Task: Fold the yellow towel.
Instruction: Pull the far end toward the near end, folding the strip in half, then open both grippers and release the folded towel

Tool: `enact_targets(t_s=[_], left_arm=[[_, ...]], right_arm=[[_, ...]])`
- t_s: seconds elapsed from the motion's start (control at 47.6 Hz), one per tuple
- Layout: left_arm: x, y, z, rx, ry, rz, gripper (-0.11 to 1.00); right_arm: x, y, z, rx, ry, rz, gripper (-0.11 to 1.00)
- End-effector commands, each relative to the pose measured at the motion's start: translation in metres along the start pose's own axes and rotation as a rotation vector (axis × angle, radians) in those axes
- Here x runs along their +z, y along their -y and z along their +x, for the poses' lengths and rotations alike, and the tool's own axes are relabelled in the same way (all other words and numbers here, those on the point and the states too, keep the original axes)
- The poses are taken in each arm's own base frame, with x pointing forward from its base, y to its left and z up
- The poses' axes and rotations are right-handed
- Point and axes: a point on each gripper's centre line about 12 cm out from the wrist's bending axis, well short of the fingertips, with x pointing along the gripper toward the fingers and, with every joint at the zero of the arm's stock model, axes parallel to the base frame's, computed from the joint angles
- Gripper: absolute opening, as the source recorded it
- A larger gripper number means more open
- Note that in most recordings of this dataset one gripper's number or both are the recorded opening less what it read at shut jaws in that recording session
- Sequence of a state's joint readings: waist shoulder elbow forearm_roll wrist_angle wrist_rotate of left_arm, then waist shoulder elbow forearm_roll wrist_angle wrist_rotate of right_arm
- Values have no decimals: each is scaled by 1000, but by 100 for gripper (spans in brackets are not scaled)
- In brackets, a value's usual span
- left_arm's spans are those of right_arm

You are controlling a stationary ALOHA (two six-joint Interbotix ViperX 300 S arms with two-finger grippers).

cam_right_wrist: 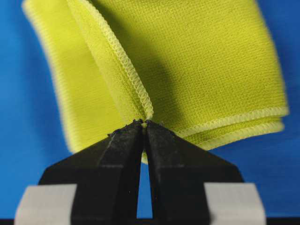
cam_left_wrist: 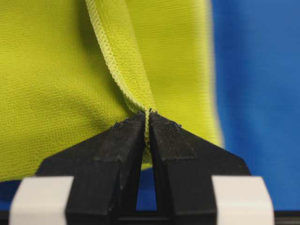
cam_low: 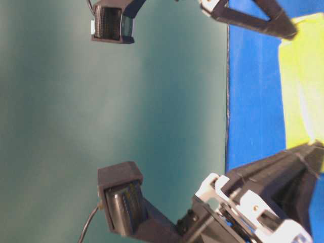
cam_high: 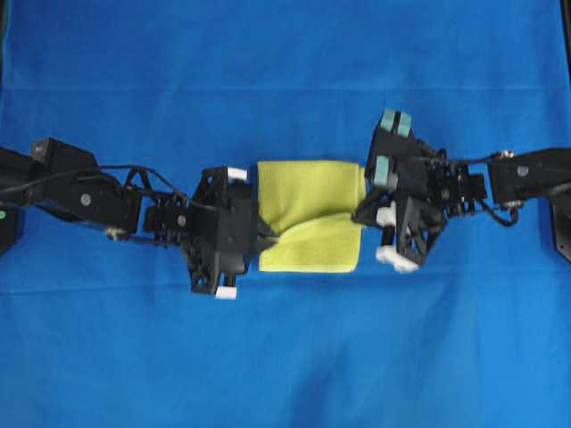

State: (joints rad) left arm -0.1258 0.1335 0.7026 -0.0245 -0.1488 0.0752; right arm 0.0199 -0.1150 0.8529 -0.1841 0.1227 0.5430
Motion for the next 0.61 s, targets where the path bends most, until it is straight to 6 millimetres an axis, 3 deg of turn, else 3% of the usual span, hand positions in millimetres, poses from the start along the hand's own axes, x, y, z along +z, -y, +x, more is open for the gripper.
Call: enact_targets(t_s=[0.0, 0.588], left_arm=[[10, 10, -4, -19, 24, 7, 4], [4, 12, -4, -25, 9, 13, 4]], right_arm=[[3, -10, 0, 18, 5, -6, 4], [-6, -12, 20, 8, -45, -20, 4]])
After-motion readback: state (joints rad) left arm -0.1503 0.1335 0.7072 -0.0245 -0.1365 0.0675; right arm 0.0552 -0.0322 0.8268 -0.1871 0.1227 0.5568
